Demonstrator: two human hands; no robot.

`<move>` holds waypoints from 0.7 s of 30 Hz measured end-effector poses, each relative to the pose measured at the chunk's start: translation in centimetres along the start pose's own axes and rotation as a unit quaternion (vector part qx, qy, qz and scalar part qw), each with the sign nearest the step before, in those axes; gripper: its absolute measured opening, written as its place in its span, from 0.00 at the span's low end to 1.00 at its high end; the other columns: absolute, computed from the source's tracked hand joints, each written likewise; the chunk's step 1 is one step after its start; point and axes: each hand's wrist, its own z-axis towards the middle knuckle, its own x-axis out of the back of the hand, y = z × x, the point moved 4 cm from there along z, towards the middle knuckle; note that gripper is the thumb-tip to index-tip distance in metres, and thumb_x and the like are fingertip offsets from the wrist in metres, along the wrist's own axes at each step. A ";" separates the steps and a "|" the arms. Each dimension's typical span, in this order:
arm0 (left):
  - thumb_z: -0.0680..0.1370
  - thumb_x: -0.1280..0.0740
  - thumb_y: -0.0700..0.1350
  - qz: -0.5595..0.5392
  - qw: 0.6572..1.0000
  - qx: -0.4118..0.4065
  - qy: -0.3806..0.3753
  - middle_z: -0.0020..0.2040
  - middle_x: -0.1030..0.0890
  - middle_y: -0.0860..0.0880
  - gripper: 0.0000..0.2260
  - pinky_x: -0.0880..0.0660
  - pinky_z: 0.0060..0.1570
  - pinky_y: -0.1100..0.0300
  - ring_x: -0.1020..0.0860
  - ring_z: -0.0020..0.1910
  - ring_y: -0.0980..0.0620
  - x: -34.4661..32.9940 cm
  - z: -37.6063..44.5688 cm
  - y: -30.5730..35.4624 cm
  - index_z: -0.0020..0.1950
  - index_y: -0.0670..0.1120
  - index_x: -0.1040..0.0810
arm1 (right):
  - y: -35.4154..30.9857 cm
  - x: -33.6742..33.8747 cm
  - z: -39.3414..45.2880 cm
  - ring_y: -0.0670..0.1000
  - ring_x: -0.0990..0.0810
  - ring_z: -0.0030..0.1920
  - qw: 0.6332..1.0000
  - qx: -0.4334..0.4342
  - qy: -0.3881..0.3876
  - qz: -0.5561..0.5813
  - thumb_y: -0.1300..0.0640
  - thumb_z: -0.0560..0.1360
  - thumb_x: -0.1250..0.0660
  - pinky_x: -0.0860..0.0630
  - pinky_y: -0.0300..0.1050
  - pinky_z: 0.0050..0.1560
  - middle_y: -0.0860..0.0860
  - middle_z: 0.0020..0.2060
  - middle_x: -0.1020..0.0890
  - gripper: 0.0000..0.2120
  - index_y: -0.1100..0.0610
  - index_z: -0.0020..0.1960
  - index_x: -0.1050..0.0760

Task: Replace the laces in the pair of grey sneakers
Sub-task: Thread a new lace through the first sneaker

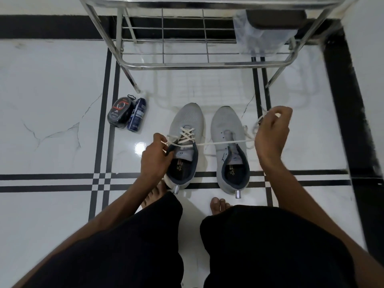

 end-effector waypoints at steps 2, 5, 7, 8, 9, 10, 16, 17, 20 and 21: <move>0.75 0.27 0.46 0.018 1.000 -0.010 -0.009 0.45 0.18 0.51 0.17 0.32 0.39 0.58 0.20 0.41 0.48 -0.1 0.1 0.2 0.53 0.51 0.36 | -0.1 -1.5 -0.7 0.50 0.23 0.57 0.950 0.137 -0.076 -0.269 0.58 0.79 0.39 0.23 0.56 0.58 0.54 0.57 0.22 0.13 0.55 0.64 0.29; 0.74 0.27 0.47 0.023 0.999 -0.018 -0.020 0.47 0.17 0.50 0.18 0.31 0.41 0.58 0.19 0.42 0.47 -0.3 0.3 0.1 0.58 0.48 0.32 | 0.5 -6.1 -3.7 0.59 0.41 0.77 0.858 0.232 -0.243 -0.388 0.63 0.76 0.37 0.38 0.55 0.76 0.58 0.75 0.37 0.26 0.59 0.73 0.34; 0.74 0.26 0.48 0.019 0.999 -0.020 -0.026 0.47 0.16 0.49 0.21 0.29 0.43 0.57 0.18 0.44 0.47 -0.4 0.4 0.0 0.63 0.47 0.31 | 1.2 -9.2 -6.0 0.59 0.28 0.68 0.830 0.205 -0.378 -0.355 0.58 0.79 0.38 0.28 0.52 0.64 0.58 0.67 0.26 0.19 0.58 0.68 0.31; 0.74 0.26 0.48 0.018 0.999 -0.015 -0.026 0.48 0.16 0.49 0.23 0.29 0.44 0.57 0.18 0.45 0.47 -0.4 0.5 -0.1 0.64 0.47 0.31 | 1.6 -10.4 -6.9 0.59 0.23 0.61 0.801 0.188 -0.429 -0.372 0.53 0.80 0.38 0.26 0.50 0.55 0.57 0.61 0.21 0.15 0.57 0.64 0.28; 0.73 0.26 0.48 0.017 0.999 -0.006 -0.027 0.49 0.16 0.49 0.23 0.29 0.44 0.58 0.18 0.45 0.46 -0.3 0.6 -0.3 0.65 0.47 0.30 | 1.8 -11.2 -7.4 0.59 0.21 0.57 0.778 0.178 -0.456 -0.395 0.49 0.80 0.36 0.27 0.48 0.49 0.56 0.56 0.19 0.14 0.56 0.61 0.27; 0.73 0.26 0.48 0.015 1.000 0.001 -0.026 0.49 0.16 0.48 0.24 0.30 0.44 0.58 0.18 0.46 0.46 -0.3 0.7 -0.5 0.66 0.48 0.30 | 1.8 -11.5 -7.4 0.58 0.20 0.54 0.768 0.173 -0.463 -0.408 0.47 0.80 0.35 0.29 0.47 0.46 0.55 0.54 0.18 0.14 0.55 0.59 0.25; 0.73 0.26 0.47 -0.003 1.000 0.030 -0.006 0.50 0.15 0.46 0.24 0.30 0.46 0.58 0.18 0.48 0.44 -0.1 0.8 -1.4 0.66 0.47 0.30 | 1.4 -7.5 -2.8 0.47 0.20 0.42 0.818 0.118 -0.395 -0.401 0.52 0.77 0.30 0.30 0.42 0.45 0.48 0.43 0.15 0.05 0.51 0.46 0.16; 0.73 0.26 0.47 -0.002 0.999 0.035 -0.007 0.51 0.15 0.46 0.24 0.30 0.46 0.59 0.18 0.48 0.44 0.0 0.8 -1.4 0.66 0.47 0.29 | 1.4 -5.9 -1.6 0.48 0.20 0.42 0.824 0.110 -0.357 -0.426 0.53 0.78 0.30 0.30 0.42 0.44 0.48 0.41 0.15 0.06 0.51 0.44 0.16; 0.73 0.26 0.46 -0.005 0.999 0.050 -0.006 0.51 0.15 0.45 0.25 0.31 0.47 0.58 0.18 0.50 0.43 0.2 0.9 -1.4 0.68 0.46 0.29 | 1.7 -1.5 1.0 0.52 0.21 0.42 0.843 0.081 -0.241 -0.473 0.52 0.78 0.33 0.28 0.45 0.43 0.49 0.41 0.17 0.07 0.50 0.42 0.19; 0.73 0.26 0.45 -0.003 0.999 0.048 -0.009 0.51 0.15 0.45 0.25 0.31 0.47 0.58 0.19 0.51 0.43 0.1 0.9 -1.2 0.69 0.46 0.29 | 1.7 -0.6 1.1 0.52 0.21 0.42 0.848 0.077 -0.218 -0.477 0.51 0.78 0.34 0.27 0.45 0.44 0.50 0.43 0.17 0.07 0.50 0.44 0.19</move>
